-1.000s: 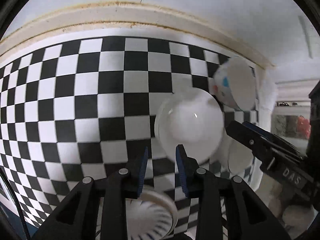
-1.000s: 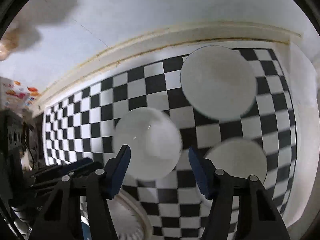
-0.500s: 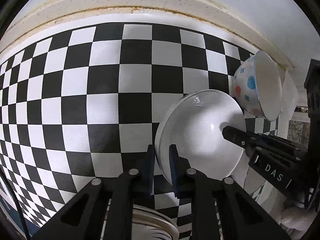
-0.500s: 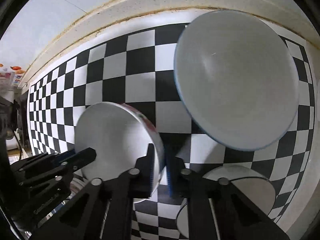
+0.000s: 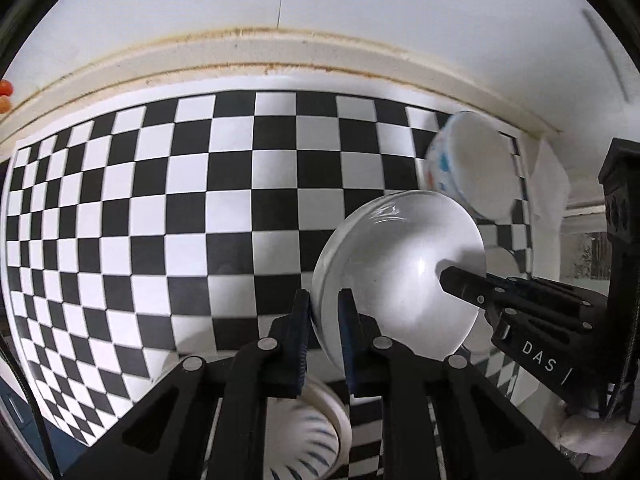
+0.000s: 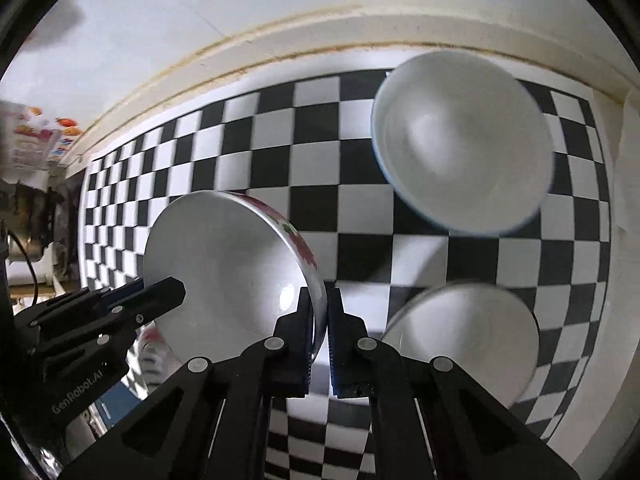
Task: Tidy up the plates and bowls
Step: 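Grasp the rim of the pink-flower white bowl with the right tool, then carry the pink-flower bowl and lower it into the black-rimmed bowl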
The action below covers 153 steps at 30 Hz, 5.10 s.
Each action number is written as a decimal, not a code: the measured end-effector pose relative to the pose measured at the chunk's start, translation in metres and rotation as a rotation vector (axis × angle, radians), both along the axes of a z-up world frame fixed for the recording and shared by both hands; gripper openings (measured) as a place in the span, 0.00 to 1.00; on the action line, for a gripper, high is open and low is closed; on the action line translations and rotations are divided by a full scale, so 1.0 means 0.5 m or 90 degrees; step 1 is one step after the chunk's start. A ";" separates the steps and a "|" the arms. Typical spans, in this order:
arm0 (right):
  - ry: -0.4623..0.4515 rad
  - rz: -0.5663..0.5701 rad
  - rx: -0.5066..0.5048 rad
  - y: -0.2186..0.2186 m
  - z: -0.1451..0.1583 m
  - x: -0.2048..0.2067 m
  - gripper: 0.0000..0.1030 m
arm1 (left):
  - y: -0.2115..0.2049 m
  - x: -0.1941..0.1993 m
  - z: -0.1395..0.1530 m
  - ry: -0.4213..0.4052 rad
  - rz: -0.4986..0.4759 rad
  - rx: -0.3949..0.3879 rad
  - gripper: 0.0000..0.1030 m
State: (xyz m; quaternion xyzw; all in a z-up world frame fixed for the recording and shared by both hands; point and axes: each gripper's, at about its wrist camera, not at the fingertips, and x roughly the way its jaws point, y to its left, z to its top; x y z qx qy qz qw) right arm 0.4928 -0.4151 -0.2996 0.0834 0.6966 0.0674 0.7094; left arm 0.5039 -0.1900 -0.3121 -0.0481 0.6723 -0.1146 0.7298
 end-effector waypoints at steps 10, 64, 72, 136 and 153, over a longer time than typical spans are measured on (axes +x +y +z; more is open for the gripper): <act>-0.040 0.016 0.000 -0.042 0.122 -0.173 0.08 | -0.047 -0.133 0.089 -0.043 -0.048 -0.018 0.12; 0.090 -0.121 0.063 -0.247 -0.070 -0.375 0.14 | -0.192 -0.251 -0.141 0.105 -0.141 0.015 0.14; 0.023 -0.186 0.084 -0.314 -0.004 -0.322 0.51 | -0.164 -0.172 -0.062 0.047 -0.083 -0.020 0.23; -0.010 -0.150 0.064 -0.264 0.093 -0.354 0.09 | -0.272 -0.193 -0.025 0.028 -0.220 -0.022 0.11; 0.071 -0.162 0.057 -0.247 -0.016 -0.402 0.09 | -0.291 -0.234 -0.117 0.084 -0.261 0.048 0.11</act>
